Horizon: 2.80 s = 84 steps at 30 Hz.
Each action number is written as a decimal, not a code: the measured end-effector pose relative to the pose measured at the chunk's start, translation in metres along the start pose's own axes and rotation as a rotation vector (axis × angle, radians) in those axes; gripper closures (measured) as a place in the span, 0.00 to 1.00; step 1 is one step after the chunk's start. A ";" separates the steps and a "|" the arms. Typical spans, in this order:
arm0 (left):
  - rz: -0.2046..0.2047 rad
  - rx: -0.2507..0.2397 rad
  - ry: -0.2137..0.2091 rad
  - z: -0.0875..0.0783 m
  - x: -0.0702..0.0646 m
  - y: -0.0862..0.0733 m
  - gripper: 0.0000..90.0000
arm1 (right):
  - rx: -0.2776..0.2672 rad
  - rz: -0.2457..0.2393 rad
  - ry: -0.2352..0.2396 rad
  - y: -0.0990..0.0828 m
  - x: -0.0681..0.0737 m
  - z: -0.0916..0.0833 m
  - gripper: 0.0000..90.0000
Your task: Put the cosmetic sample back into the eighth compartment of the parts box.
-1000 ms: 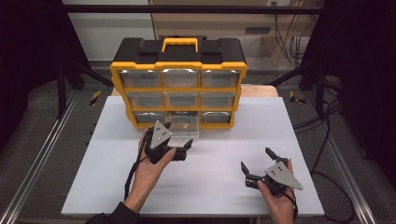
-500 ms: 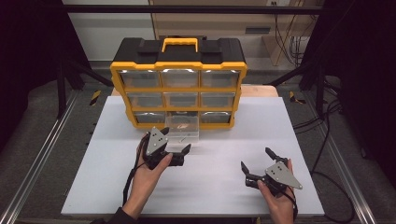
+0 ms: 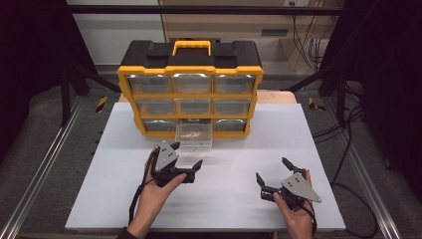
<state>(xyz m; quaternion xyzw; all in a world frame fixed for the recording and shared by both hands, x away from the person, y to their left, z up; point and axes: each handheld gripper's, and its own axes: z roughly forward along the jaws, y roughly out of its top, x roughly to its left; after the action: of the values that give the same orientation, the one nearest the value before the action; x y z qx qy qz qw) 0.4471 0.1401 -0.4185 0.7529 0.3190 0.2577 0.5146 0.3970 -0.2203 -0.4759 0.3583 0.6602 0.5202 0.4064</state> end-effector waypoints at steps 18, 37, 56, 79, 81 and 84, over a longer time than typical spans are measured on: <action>0.004 0.062 -0.006 -0.002 -0.009 -0.009 0.26 | 0.000 0.001 -0.004 0.000 -0.001 0.000 0.04; 0.008 0.083 -0.031 0.004 -0.012 -0.013 0.64 | -0.004 0.000 -0.004 0.001 -0.001 -0.001 0.04; -0.012 0.110 -0.033 0.011 -0.010 -0.012 0.96 | -0.015 0.009 -0.003 0.001 -0.002 -0.002 0.04; -0.045 0.178 0.037 0.036 0.007 -0.021 0.99 | -0.022 0.022 0.003 0.000 -0.002 -0.001 0.04; -0.044 0.181 0.045 0.040 0.009 -0.022 0.99 | -0.023 0.022 0.003 0.000 -0.002 -0.001 0.04; -0.043 0.188 0.052 0.046 0.011 -0.023 0.99 | -0.022 0.022 0.005 0.000 -0.002 -0.001 0.04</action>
<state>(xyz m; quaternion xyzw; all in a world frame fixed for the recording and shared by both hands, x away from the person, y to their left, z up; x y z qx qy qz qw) 0.4824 0.1266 -0.4552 0.7840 0.3710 0.2350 0.4387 0.3970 -0.2229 -0.4752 0.3599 0.6515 0.5326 0.4030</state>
